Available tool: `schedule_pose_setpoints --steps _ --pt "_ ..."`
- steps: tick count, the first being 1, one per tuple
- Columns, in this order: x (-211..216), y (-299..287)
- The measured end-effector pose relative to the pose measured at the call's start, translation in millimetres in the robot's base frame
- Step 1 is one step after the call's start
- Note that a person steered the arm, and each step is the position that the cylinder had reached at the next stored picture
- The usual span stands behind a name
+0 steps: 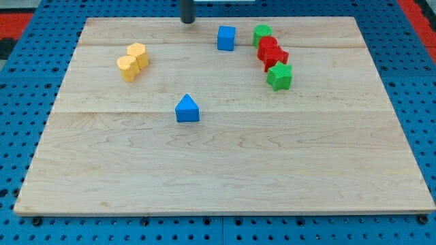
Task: Place the blue cube at the top center of the board
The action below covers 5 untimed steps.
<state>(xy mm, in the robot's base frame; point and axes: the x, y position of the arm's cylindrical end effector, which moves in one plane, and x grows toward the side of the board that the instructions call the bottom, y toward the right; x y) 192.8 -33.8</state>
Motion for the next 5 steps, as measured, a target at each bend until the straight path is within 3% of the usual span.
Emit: schedule_pose_setpoints --steps 1,2,4,5 --pt "2.0 88.9" --pt "37.3 92.1" --pt "112.2 16.2" --pt "75.4 24.8"
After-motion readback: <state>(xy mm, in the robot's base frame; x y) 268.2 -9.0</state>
